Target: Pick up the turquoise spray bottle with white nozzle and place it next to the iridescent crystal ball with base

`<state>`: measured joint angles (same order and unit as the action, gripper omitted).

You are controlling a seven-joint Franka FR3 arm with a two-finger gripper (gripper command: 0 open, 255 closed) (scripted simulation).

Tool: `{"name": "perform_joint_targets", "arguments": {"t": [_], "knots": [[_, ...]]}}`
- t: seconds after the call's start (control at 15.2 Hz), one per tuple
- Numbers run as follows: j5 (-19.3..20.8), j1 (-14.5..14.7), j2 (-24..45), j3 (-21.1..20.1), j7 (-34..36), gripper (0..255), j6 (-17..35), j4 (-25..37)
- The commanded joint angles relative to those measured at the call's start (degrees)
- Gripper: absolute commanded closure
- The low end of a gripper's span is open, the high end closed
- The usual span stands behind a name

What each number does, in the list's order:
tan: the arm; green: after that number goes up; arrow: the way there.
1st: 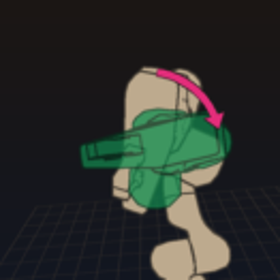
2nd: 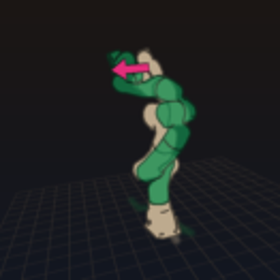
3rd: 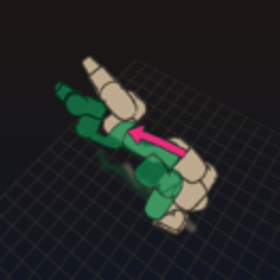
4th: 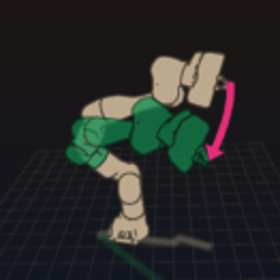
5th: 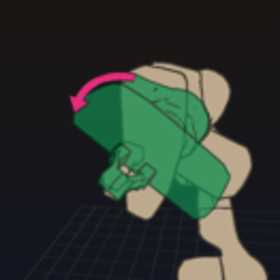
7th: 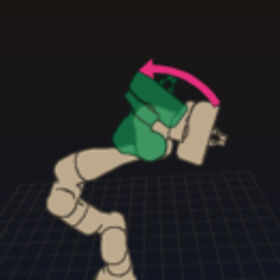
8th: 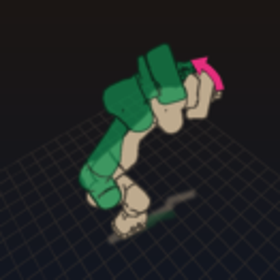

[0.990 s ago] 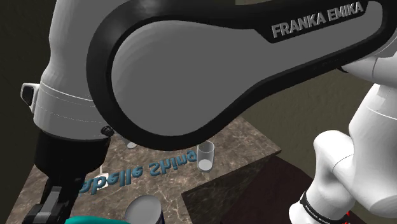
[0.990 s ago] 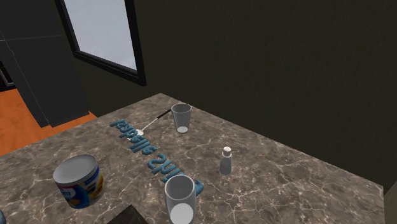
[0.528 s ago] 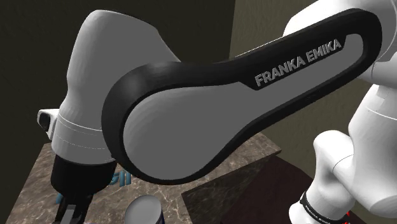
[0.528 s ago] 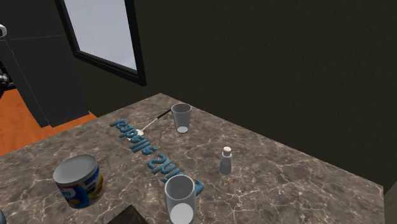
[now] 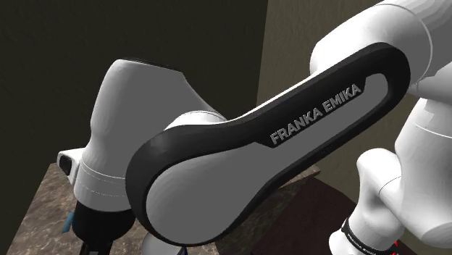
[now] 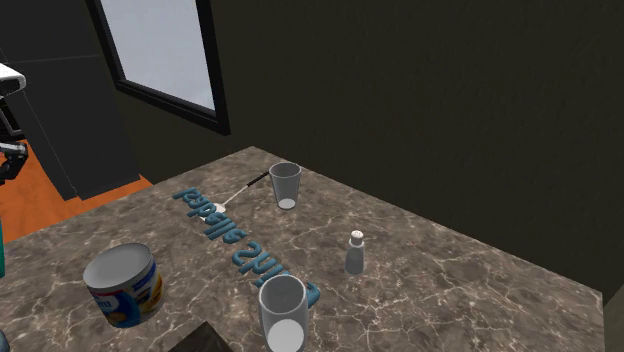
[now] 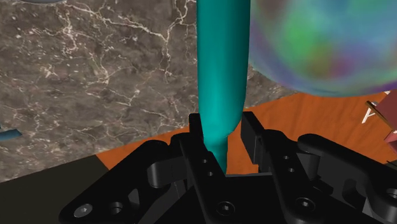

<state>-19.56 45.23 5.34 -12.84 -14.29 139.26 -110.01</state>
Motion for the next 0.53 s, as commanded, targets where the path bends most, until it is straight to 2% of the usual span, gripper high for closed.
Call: {"name": "perform_joint_targets", "arguments": {"t": [0.0,0.46], "knots": [[-0.5,0.0,0.3,-0.1,-0.7,255,1.5,-1.2],[-1.8,0.1,2.3,-0.4,-2.7,255,6.3,-4.1]]}}
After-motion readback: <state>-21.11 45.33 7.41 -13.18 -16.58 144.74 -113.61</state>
